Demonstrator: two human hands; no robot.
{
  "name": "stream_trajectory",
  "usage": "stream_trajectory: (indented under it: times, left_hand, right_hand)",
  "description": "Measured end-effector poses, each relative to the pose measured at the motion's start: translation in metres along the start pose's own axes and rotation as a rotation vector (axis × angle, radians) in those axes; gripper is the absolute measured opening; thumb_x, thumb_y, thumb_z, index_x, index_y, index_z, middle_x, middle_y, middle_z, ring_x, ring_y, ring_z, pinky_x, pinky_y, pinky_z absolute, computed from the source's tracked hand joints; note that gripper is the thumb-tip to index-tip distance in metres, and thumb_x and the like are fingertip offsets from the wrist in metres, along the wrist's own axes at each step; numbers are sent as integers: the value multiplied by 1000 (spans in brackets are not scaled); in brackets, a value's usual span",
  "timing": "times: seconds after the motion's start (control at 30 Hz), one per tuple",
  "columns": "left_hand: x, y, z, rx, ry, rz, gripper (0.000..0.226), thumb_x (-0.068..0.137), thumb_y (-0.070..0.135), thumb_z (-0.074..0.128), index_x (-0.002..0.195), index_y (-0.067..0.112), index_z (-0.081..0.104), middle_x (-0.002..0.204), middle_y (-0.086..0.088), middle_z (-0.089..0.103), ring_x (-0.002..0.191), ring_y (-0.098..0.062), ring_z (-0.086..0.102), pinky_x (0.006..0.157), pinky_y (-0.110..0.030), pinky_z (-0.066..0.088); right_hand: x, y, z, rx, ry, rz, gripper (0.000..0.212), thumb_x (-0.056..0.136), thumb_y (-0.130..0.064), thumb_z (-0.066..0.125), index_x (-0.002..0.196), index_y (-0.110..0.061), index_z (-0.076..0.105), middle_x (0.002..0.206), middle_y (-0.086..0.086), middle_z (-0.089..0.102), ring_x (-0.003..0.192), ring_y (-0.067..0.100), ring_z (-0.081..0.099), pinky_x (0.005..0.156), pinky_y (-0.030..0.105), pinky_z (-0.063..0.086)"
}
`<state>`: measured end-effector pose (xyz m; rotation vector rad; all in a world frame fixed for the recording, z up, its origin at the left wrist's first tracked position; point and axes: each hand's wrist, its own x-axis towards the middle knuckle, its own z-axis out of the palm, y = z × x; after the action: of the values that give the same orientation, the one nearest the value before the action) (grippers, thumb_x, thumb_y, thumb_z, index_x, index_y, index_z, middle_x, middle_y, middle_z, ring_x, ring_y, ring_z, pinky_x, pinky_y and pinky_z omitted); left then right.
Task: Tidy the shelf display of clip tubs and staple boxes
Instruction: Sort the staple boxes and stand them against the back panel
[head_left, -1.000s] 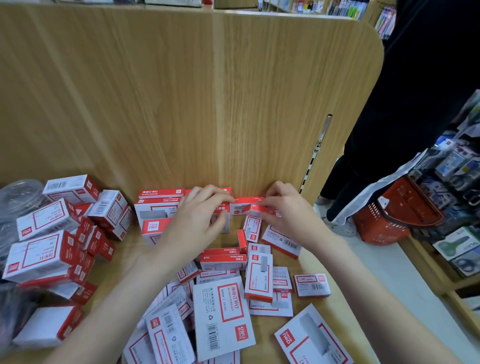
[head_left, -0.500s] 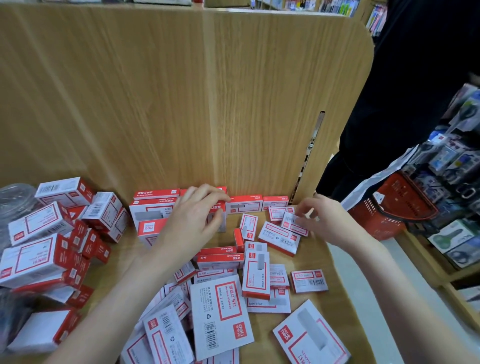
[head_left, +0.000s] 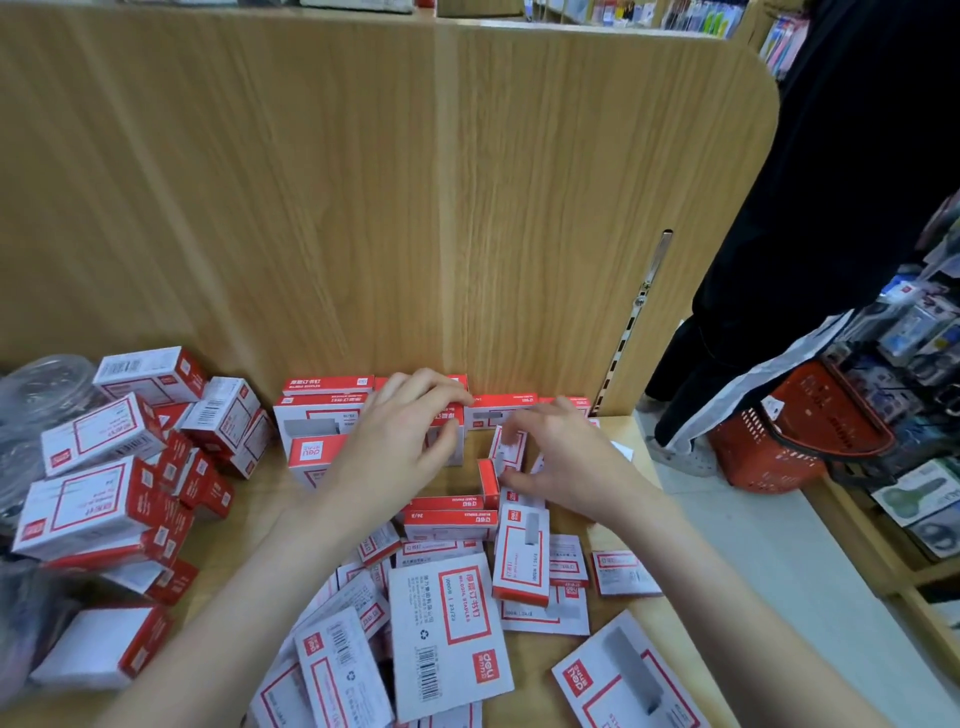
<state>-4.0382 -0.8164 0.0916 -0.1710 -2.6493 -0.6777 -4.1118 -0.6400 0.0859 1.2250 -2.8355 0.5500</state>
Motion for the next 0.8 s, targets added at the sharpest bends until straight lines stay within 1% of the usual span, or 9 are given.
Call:
stream_trajectory:
  times: [0.07,0.17,0.23,0.33,0.47,0.53,0.6,0.67,0.8]
  left_hand:
    - [0,0,0,-2,9,7,40,86,36,33,108,19,61,107,11,55,102,-4,39,86,-27,33]
    - [0,-1,0,-6,11,10,43,85,37,30,108,19,61,107,11,55,103,-4,39,85,-27,32]
    - [-1,0,1,-4,16,15,42,85,37,30,108,19,61,107,11,55,103,-4,39,85,-27,32]
    - [-1,0,1,1,21,20,42,85,37,31,108,19,61,106,9,55,103,-6,39,85,-28,32]
    - [0,0,1,-1,10,32,42,85,36,31,108,19,61,106,10,54,102,-7,40,85,-28,32]
    - [0,-1,0,-2,10,34,41,85,37,31,108,19,61,106,13,52,102,-6,40,85,-27,31]
    - [0,-2,1,-3,9,27,41,85,37,31,109,20,61,106,15,50,102,-5,39,86,-27,31]
    - [0,-2,1,-6,9,31,41,85,37,31,108,20,61,106,13,52,102,-6,40,86,-28,32]
    - [0,-2,1,-7,5,36,41,86,37,32,108,19,61,106,11,53,101,-7,40,86,-30,34]
  right_hand:
    - [-4,-2,-11,132,108,29,25,74,-34,68,90,-17,59,83,-4,58,87,19,47,68,25,33]
    - [-12,9,-34,243,233,189,23,75,-33,68,82,-14,57,78,-2,60,78,15,50,63,24,37]
    - [-20,20,-36,134,283,331,27,77,-36,65,82,-11,55,81,4,59,78,18,48,60,31,34]
    - [-27,29,-18,-71,281,502,33,83,-45,57,90,-13,50,89,5,54,88,21,44,61,30,28]
    - [-28,30,-19,-23,250,471,37,85,-50,53,98,-16,55,92,0,45,95,17,39,70,27,31]
    - [-29,33,-26,63,206,407,31,85,-43,58,99,-16,59,97,1,47,97,18,46,75,28,38]
    - [-30,31,-27,119,137,356,24,84,-33,62,103,-17,59,100,-2,48,93,17,55,75,26,44]
    - [-29,29,-26,119,145,336,23,85,-27,63,105,-17,58,99,-4,45,89,14,56,71,22,42]
    - [-31,29,-26,99,194,315,26,83,-28,65,106,-16,59,101,-4,48,80,11,50,68,20,37]
